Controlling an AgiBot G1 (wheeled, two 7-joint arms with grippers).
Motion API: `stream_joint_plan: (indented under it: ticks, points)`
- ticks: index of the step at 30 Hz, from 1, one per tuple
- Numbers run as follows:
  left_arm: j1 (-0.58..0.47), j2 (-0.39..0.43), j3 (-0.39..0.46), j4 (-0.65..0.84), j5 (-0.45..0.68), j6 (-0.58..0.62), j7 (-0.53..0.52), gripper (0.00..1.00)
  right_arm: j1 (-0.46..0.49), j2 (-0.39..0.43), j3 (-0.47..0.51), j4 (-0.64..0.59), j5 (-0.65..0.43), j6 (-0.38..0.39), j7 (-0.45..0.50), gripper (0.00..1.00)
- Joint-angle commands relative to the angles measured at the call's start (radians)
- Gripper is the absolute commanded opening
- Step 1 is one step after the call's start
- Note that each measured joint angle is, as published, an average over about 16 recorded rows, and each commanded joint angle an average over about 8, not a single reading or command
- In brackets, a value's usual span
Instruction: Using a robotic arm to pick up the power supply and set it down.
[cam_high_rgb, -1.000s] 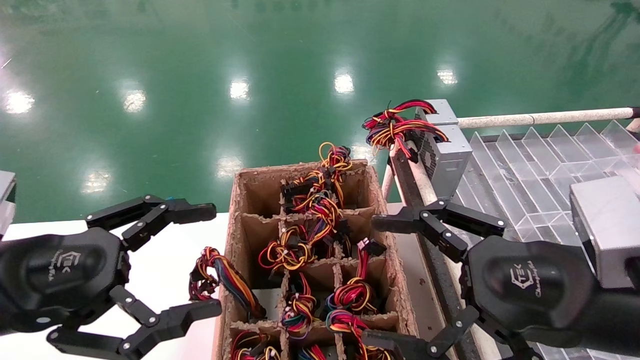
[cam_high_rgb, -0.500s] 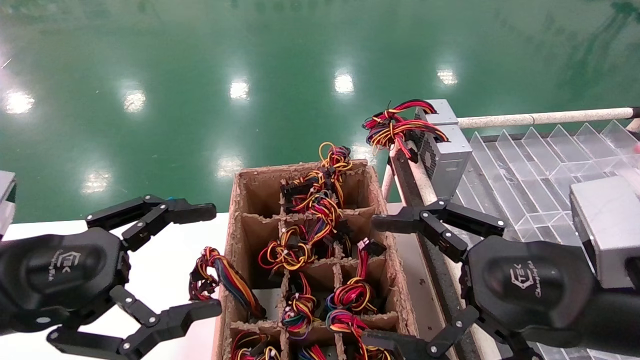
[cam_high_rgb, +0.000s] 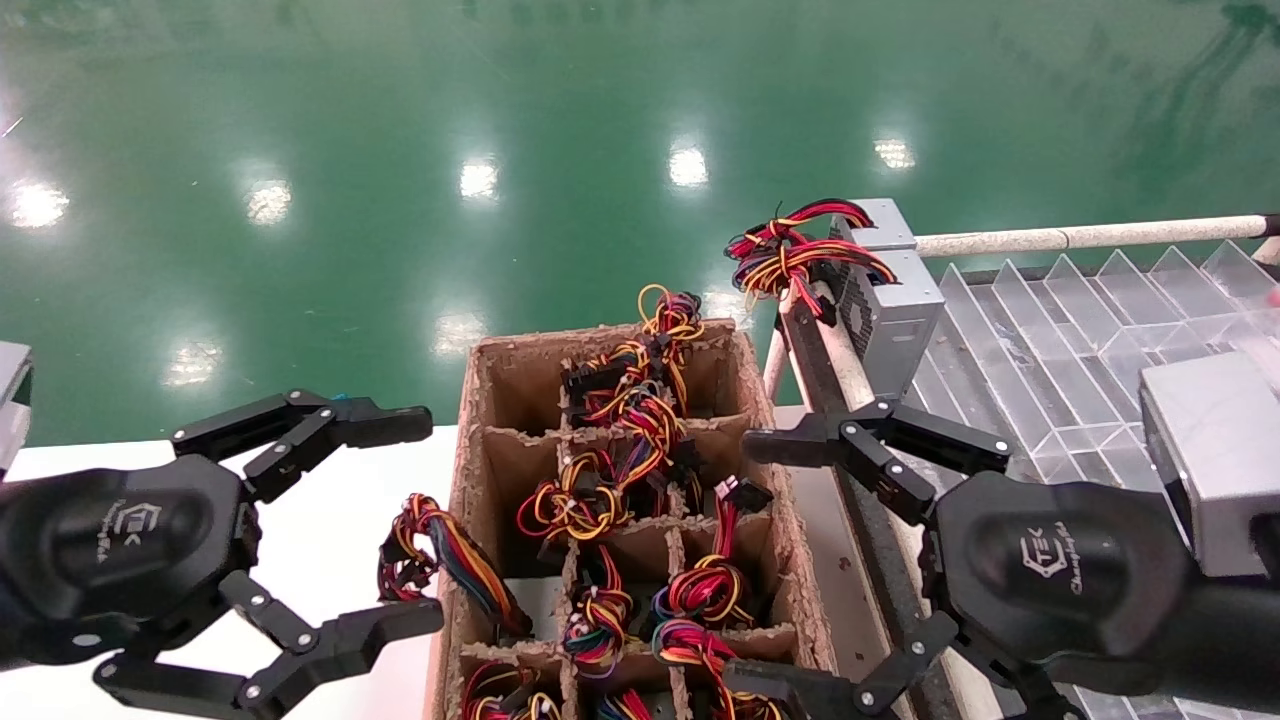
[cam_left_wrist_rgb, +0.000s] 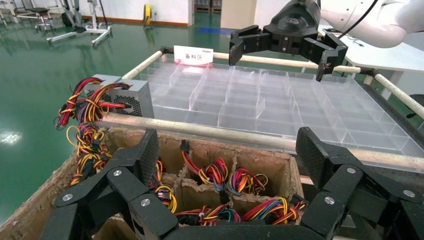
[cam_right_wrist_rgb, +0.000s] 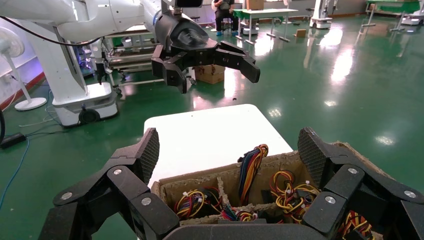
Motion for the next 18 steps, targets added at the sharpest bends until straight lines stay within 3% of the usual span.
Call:
stream_joint_plan:
  ticks: [1,9,18]
  points:
    - [0.0,0.0,0.0,0.0,0.0,0.0,0.0,0.0,0.0,0.0,0.001,0.001,0.001,0.0,0.0,1.0]
    - [0.0,0.0,0.0,0.0,0.0,0.0,0.0,0.0,-0.002,-0.02,-0.031,-0.005,-0.048,0.003,0.0,1.0]
    - [0.0,0.0,0.0,0.0,0.0,0.0,0.0,0.0,0.028,-0.126,-0.124,-0.063,-0.171,-0.001,-0.005,1.0]
